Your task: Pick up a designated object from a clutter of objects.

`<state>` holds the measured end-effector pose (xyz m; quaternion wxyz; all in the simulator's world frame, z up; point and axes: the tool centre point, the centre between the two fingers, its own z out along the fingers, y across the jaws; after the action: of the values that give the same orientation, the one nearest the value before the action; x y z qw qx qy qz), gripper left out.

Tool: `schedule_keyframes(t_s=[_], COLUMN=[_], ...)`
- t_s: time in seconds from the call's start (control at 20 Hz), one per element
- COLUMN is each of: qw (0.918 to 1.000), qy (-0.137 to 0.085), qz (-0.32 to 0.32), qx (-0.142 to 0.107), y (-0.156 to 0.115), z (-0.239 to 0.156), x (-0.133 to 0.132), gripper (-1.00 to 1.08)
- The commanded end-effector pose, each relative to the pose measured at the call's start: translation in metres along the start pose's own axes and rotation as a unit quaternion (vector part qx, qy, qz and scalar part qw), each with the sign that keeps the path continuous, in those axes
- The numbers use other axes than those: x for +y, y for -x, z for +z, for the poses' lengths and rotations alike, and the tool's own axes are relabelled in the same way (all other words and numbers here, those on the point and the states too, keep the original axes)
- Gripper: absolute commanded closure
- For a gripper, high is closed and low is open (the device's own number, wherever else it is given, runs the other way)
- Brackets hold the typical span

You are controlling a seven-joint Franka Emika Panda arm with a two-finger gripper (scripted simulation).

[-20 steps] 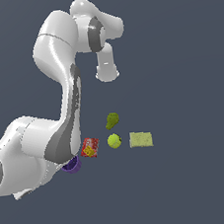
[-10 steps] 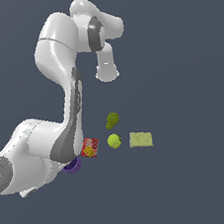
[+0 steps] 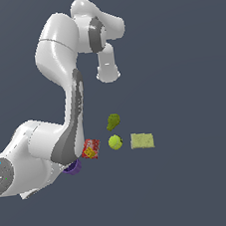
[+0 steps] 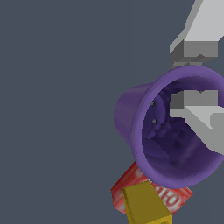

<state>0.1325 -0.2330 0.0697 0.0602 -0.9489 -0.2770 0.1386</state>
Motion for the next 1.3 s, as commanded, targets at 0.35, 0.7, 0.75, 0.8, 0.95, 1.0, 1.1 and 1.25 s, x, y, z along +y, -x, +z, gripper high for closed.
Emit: schedule_keyframes(t_s=[0.35,0.7,0.75,0.8,0.95,1.0,1.1,1.25], qw=[1.0000,0.9998,0.9998,0.9997,0.9993,0.9991,0.9985,0.9973], qy=[0.002,0.010,0.012,0.014,0.021,0.024,0.030,0.040], qz=[-0.001,-0.003,-0.004,-0.004,-0.007,-0.008,-0.010,-0.013], qx=[0.002,0.015,0.017,0.020,0.031,0.035,0.044,0.059], y=[0.001,0.007,0.008,0.010,0.016,0.018,0.024,0.035], z=[-0.007,-0.040,-0.048,-0.056,-0.085,-0.096,-0.121,-0.161], x=[-0.001,-0.008,-0.010,-0.012,-0.018,-0.021,-0.027,-0.037], gripper=[1.08,1.08,1.08,1.08,1.08,1.08,1.08,1.08])
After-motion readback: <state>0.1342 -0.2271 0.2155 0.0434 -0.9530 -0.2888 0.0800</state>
